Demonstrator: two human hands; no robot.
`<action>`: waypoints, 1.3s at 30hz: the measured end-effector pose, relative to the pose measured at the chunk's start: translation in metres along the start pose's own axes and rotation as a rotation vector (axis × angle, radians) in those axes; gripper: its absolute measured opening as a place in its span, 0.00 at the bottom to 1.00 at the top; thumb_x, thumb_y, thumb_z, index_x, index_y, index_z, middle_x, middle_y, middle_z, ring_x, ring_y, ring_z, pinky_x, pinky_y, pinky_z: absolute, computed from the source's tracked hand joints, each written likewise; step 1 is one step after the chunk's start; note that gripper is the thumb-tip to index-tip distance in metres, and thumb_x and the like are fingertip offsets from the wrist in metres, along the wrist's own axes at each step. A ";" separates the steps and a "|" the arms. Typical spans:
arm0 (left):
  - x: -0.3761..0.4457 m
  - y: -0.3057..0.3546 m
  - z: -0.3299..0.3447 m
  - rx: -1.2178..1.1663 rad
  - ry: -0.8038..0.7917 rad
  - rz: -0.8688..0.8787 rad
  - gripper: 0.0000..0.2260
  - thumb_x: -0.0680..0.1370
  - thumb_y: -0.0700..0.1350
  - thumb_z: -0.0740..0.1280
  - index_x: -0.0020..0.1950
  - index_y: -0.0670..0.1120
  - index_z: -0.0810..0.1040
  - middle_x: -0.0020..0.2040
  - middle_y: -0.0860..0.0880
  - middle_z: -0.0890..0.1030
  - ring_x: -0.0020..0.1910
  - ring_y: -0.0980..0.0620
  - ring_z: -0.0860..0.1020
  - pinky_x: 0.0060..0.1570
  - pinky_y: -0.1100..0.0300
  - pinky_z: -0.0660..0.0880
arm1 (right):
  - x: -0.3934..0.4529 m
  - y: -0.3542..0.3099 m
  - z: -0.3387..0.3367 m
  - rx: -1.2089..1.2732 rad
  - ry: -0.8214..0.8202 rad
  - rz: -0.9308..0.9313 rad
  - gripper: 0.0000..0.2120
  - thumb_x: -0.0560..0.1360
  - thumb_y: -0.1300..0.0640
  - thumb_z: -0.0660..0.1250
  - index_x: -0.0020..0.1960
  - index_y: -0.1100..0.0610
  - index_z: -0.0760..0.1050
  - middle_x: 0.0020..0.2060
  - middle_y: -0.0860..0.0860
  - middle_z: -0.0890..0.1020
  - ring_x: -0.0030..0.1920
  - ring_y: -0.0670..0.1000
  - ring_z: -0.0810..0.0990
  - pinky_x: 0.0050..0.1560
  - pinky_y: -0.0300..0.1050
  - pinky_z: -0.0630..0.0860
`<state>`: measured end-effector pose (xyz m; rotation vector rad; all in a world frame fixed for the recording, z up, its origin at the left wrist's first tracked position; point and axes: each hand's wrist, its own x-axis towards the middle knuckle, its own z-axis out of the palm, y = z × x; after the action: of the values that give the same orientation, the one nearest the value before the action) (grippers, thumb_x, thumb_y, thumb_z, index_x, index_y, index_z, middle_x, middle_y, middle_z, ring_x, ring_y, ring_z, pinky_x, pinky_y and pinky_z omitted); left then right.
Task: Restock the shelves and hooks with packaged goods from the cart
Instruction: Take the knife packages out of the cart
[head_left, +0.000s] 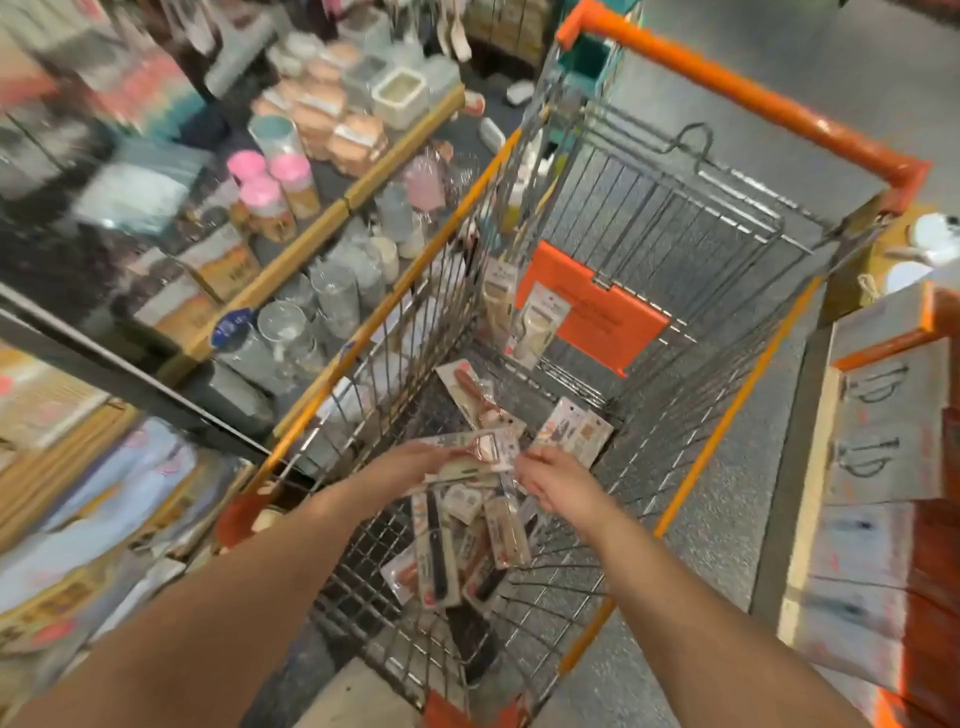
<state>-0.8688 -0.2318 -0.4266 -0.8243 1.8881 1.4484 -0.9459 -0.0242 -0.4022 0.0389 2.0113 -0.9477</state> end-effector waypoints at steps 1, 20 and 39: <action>0.015 -0.002 -0.001 -0.033 0.005 -0.036 0.10 0.81 0.55 0.62 0.57 0.51 0.75 0.59 0.48 0.76 0.56 0.49 0.74 0.55 0.57 0.68 | 0.014 0.001 -0.002 0.037 -0.020 0.018 0.09 0.80 0.53 0.63 0.41 0.49 0.74 0.30 0.42 0.76 0.34 0.46 0.75 0.37 0.39 0.70; 0.191 -0.039 0.029 0.083 -0.030 -0.203 0.50 0.62 0.76 0.60 0.79 0.54 0.57 0.80 0.49 0.54 0.78 0.45 0.54 0.76 0.45 0.51 | 0.227 0.095 0.018 0.159 0.071 0.364 0.31 0.75 0.46 0.71 0.70 0.62 0.69 0.57 0.56 0.78 0.53 0.56 0.79 0.51 0.47 0.75; 0.197 -0.048 0.034 -0.132 0.005 -0.341 0.15 0.70 0.55 0.75 0.50 0.51 0.76 0.45 0.47 0.84 0.43 0.49 0.83 0.42 0.56 0.78 | 0.264 0.097 -0.013 0.432 0.131 0.337 0.17 0.77 0.42 0.64 0.54 0.55 0.77 0.48 0.54 0.84 0.47 0.56 0.84 0.51 0.57 0.81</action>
<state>-0.9496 -0.2298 -0.6156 -1.1507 1.5730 1.3647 -1.0805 -0.0298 -0.6498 0.6699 1.8028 -1.1590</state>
